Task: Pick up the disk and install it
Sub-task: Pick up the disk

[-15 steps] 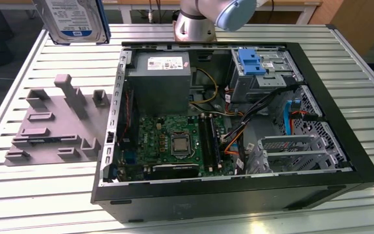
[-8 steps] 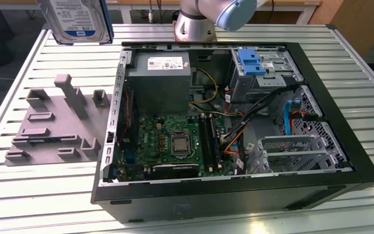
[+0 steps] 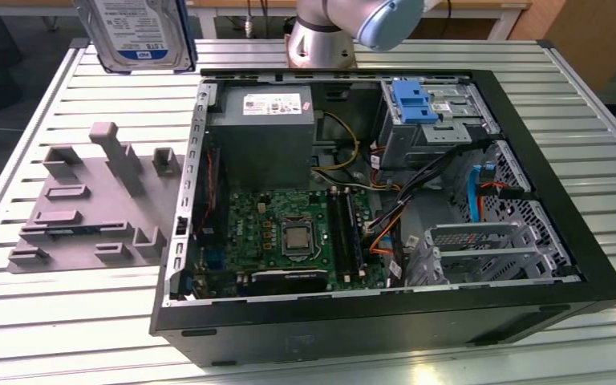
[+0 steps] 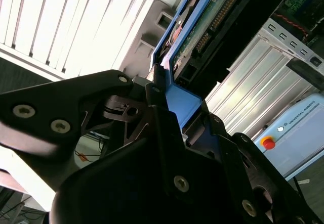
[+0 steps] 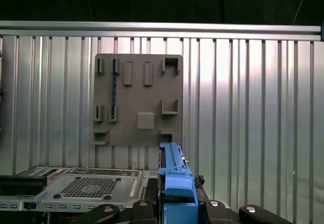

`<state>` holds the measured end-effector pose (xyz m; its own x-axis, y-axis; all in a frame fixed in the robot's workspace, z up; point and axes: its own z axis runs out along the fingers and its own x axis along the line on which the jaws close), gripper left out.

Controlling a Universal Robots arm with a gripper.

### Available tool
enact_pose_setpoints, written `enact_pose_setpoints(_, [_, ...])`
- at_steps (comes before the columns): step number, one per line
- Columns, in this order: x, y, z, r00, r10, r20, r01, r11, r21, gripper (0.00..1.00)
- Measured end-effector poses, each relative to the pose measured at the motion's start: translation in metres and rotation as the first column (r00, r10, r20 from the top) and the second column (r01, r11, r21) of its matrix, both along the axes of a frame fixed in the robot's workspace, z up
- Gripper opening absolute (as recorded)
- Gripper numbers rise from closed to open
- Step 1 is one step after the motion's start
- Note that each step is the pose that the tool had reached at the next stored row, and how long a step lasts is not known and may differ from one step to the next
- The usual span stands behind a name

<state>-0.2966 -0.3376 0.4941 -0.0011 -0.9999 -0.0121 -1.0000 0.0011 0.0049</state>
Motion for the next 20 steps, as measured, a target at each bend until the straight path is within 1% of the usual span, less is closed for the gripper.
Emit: enact_pose_setpoints(20, [0.0250,0.0000,0.0000,1.0000,0.000,0.0001,0.000,1.0000,0.0000,0.36])
